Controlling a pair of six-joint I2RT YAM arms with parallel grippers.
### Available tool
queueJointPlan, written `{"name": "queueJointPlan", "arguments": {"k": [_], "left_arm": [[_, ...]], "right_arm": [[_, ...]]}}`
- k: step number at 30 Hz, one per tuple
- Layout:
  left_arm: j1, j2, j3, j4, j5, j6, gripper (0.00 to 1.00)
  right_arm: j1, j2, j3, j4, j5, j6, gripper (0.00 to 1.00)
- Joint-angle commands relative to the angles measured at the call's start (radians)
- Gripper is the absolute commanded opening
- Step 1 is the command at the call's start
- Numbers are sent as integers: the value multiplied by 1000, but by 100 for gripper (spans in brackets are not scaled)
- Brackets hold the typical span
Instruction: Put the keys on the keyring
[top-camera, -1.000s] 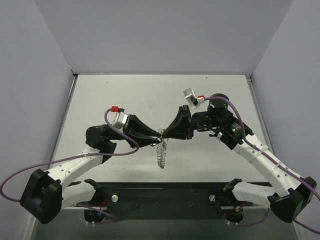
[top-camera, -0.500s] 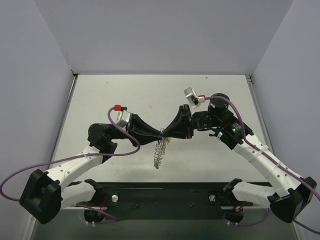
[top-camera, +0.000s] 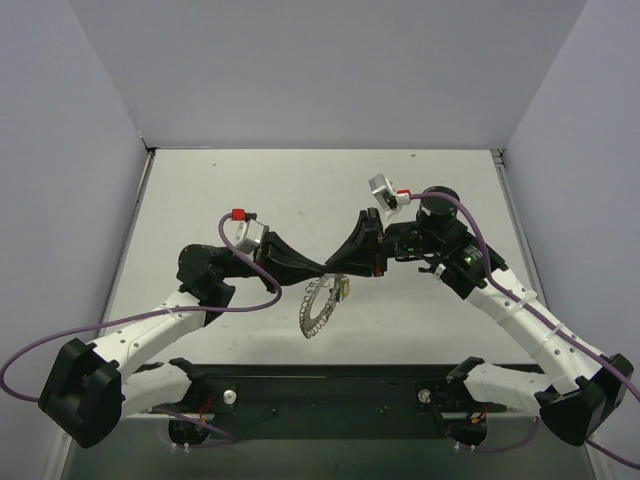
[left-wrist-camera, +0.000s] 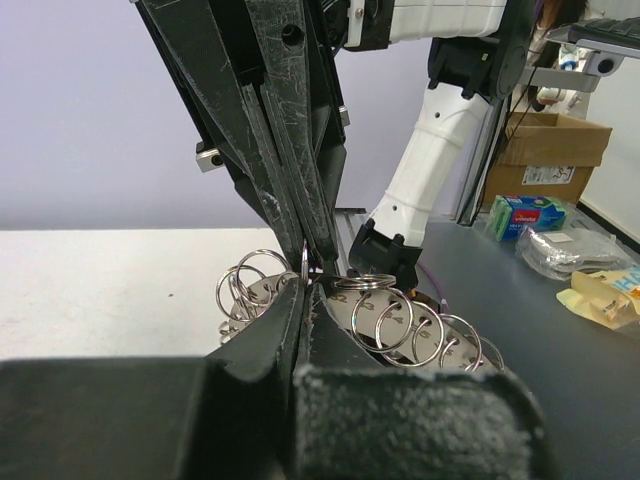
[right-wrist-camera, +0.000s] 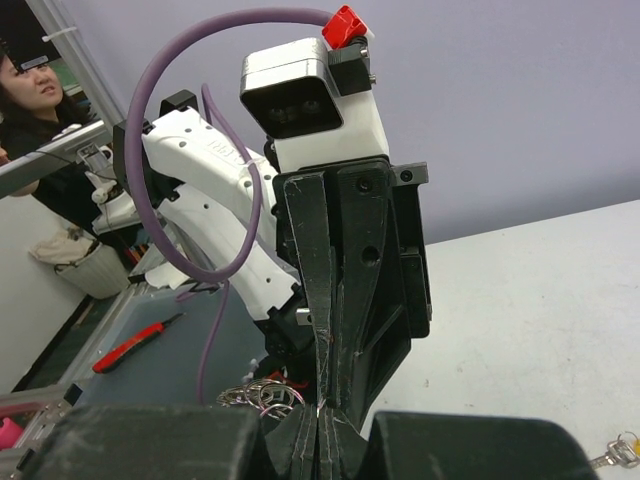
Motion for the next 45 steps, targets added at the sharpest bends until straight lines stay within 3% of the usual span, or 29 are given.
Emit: {"name": "queueJointPlan", "arguments": {"k": [1, 3, 4, 5, 7, 13, 14, 19, 22, 24, 25, 26, 29, 32, 39, 45], "left_arm": [[-15, -9, 51, 17, -17, 19, 0], [-15, -8, 51, 22, -16, 17, 2], [-15, -12, 51, 21, -17, 17, 7], [-15, -15, 50, 17, -22, 19, 18], [-15, -20, 48, 16, -20, 24, 25], [-15, -26, 47, 22, -14, 20, 28], [-15, -28, 47, 22, -16, 20, 27], [-15, -25, 53, 8, -11, 20, 0], [-15, -20, 51, 20, -19, 14, 0], [-16, -23, 45, 31, -29, 13, 0], [-16, -26, 39, 34, -45, 14, 0], [-16, -28, 36, 36, -54, 16, 0], [-16, -37, 18, 54, -82, 19, 0], [-18, -37, 15, 70, -92, 10, 0], [-19, -48, 4, 82, -114, 7, 0], [-19, -52, 1, 62, -123, 19, 0]], "right_arm": [[10, 5, 16, 59, -7, -36, 0], [10, 8, 15, 52, -2, -37, 0], [10, 6, 15, 48, 1, -42, 0], [10, 5, 15, 46, 2, -42, 0], [9, 6, 13, 43, 4, -45, 0], [9, 6, 13, 31, 16, -56, 0], [9, 8, 13, 28, 19, -62, 0], [10, 16, 18, 12, 24, -70, 0], [10, 13, 19, 6, 41, -71, 0], [10, -1, 7, 2, 123, -70, 16], [10, -27, -4, 6, 154, -73, 28], [10, -46, -16, 14, 221, -71, 47], [10, -115, -91, 115, 280, -33, 64], [10, -138, -128, 181, 288, 5, 65], [12, -129, -137, 210, 251, 30, 54], [12, -173, -148, 203, 311, 12, 62]]}}
